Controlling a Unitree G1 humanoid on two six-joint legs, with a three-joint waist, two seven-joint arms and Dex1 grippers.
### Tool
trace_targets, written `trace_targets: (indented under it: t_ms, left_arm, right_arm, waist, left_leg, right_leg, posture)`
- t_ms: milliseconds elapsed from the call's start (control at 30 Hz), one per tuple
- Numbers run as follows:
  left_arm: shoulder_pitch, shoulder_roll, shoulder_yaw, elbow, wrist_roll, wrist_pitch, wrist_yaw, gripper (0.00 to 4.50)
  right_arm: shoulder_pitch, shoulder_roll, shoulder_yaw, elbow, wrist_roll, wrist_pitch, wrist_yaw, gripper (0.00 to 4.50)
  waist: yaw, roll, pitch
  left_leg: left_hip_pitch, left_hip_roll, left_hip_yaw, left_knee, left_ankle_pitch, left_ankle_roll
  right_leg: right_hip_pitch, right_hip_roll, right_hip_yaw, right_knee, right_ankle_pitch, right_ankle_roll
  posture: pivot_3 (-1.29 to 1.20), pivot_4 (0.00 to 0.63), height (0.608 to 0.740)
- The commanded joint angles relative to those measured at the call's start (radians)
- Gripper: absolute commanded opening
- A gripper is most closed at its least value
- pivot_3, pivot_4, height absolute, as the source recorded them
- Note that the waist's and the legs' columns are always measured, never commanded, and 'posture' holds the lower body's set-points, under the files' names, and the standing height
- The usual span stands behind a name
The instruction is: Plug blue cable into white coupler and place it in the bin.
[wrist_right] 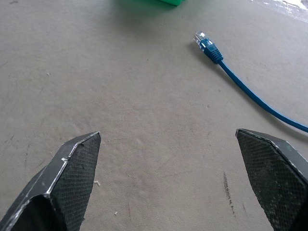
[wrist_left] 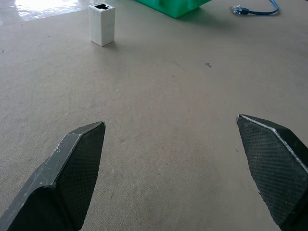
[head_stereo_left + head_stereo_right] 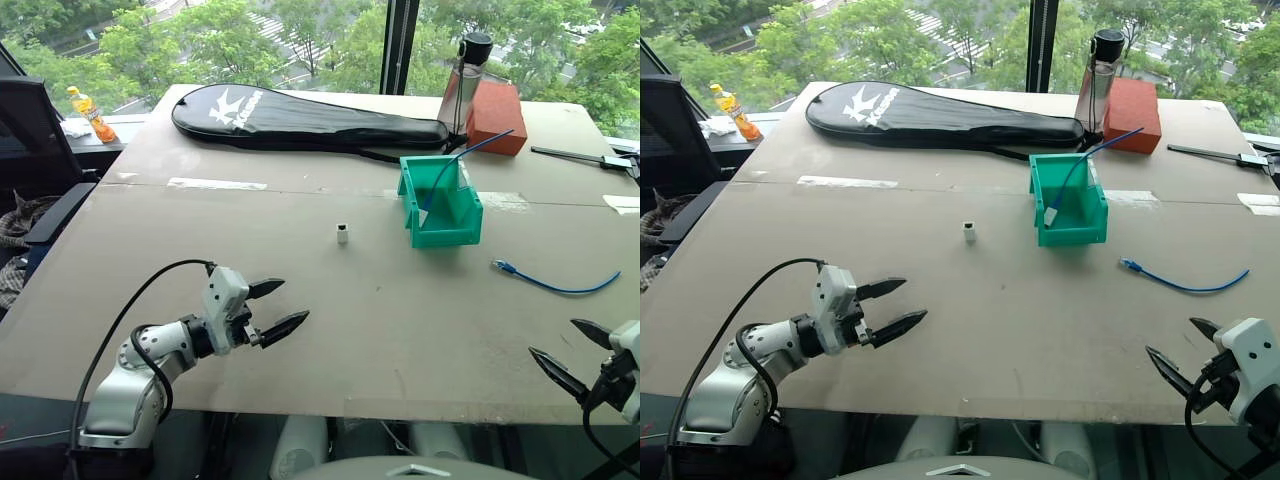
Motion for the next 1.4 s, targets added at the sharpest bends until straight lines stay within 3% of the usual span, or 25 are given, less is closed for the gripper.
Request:
trace_targets:
  t_ms: [33,300,500,667,900,1133,1400]
  left_arm:
    - [-0.026,-0.005,0.020,-0.046,-0.032,0.006,0.010,4.46]
    - [-0.130,-0.076,-0.017,-0.074,-0.049,0.049,0.086,4.46]
    - [-0.146,-0.035,-0.057,-0.154,-0.087,0.011,-0.055,4.46]
    - [-0.132,0.006,-0.102,-0.227,-0.094,-0.009,-0.141,4.46]
    - [-0.138,-0.005,-0.111,-0.254,-0.100,-0.003,-0.124,4.46]
    - [-0.120,0.019,-0.117,-0.271,-0.077,-0.025,-0.131,4.46]
    - [-0.112,0.024,-0.115,-0.297,-0.098,-0.016,-0.120,4.46]
  right_arm:
    - [-0.017,0.006,-0.017,-0.034,0.022,0.001,-0.008,4.45]
    - [-0.136,0.052,0.044,-0.088,0.066,0.076,-0.120,4.45]
    - [-0.265,-0.094,0.085,-0.128,0.032,0.325,-0.225,4.45]
    - [-0.512,-0.274,0.160,0.041,0.109,0.489,-0.121,4.45]
    - [-0.823,-0.473,0.466,0.357,-0.009,0.482,0.085,4.45]
    - [-1.137,-0.441,0.729,0.649,-0.171,0.407,0.243,4.45]
    - [-1.307,-0.382,0.859,0.842,-0.301,0.341,0.362,4.45]
  waist:
    - [0.000,0.000,0.000]
    - [0.000,0.000,0.000]
    - [0.000,0.000,0.000]
    - [-0.003,0.001,0.001]
    - [0.001,0.001,0.002]
    - [-0.005,0.002,0.003]
    - [-0.001,0.002,0.003]
  left_leg:
    - [0.000,0.000,0.000,0.000,0.000,0.000]
    - [0.000,0.000,0.000,0.000,0.000,0.000]
    - [-0.001,-0.001,0.002,-0.001,0.000,0.001]
    - [0.000,-0.002,0.004,0.000,0.000,0.001]
    - [-0.003,-0.002,0.001,-0.001,0.000,0.001]
    - [-0.003,-0.002,0.005,-0.001,-0.001,0.002]
    - [-0.003,-0.002,0.005,-0.001,-0.001,0.002]
  right_leg:
    - [0.000,0.000,0.000,0.000,0.000,0.000]
    - [0.000,0.002,0.000,0.000,0.002,-0.003]
    - [-0.001,0.005,0.001,0.000,0.002,-0.004]
    - [-0.002,0.006,0.001,0.000,0.002,-0.004]
    - [-0.003,0.007,0.001,0.000,0.002,-0.004]
    - [-0.003,0.009,0.003,-0.002,0.003,-0.004]
    - [-0.003,0.008,0.002,-0.002,0.003,-0.004]
  posture:
    - [0.00,0.150,0.740]
    - [0.00,0.150,0.740]
    - [0.00,0.150,0.740]
    - [0.00,0.150,0.740]
    - [0.00,0.150,0.740]
    - [0.00,0.150,0.740]
    - [0.00,0.150,0.740]
